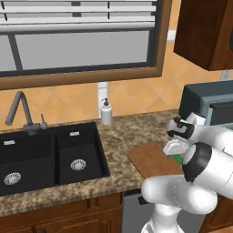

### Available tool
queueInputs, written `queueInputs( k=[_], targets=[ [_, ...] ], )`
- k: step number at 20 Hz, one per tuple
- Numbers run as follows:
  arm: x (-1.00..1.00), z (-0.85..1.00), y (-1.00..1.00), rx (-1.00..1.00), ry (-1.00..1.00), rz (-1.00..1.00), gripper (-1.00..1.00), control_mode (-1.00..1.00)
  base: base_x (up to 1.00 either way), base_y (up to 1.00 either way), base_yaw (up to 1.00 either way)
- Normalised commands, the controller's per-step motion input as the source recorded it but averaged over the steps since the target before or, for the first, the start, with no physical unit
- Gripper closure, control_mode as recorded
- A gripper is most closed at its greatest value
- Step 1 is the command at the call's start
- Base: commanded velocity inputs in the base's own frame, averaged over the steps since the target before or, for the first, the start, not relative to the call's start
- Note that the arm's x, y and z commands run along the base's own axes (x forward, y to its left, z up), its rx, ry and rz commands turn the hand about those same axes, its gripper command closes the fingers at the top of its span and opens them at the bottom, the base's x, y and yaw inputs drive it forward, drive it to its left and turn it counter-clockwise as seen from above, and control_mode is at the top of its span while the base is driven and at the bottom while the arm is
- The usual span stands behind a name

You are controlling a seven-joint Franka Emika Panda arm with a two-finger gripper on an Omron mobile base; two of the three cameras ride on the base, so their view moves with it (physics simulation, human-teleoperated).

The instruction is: Pick up the sponge from the counter and clean the cutting board by briefly scrubbing or pressing down on the cutting board. Once finished, release the sponge.

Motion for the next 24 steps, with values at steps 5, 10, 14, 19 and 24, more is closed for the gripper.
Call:
queueInputs(
  k=[5, 10, 14, 19, 24],
  targets=[
    [-0.57, -0.02, 0.32, 0.0, 0.0, 0.29, 1.0, -1.0, 0.0, 0.0, 0.0],
    [-0.51, -0.3, 0.39, 0.05, 0.0, 0.13, 1.0, -1.0, 0.0, 0.0, 0.0],
    [-0.14, -0.4, 0.27, 0.09, -0.09, -0.05, 1.0, -1.0, 0.0, 0.0, 0.0],
    [0.0, -0.38, 0.02, 0.01, -0.24, -0.1, 1.0, -1.0, 0.0, 0.0, 0.0],
    [0.01, -0.19, -0.04, -0.17, -0.22, -0.04, 1.0, -1.0, 0.0, 0.0, 0.0]
  ],
)
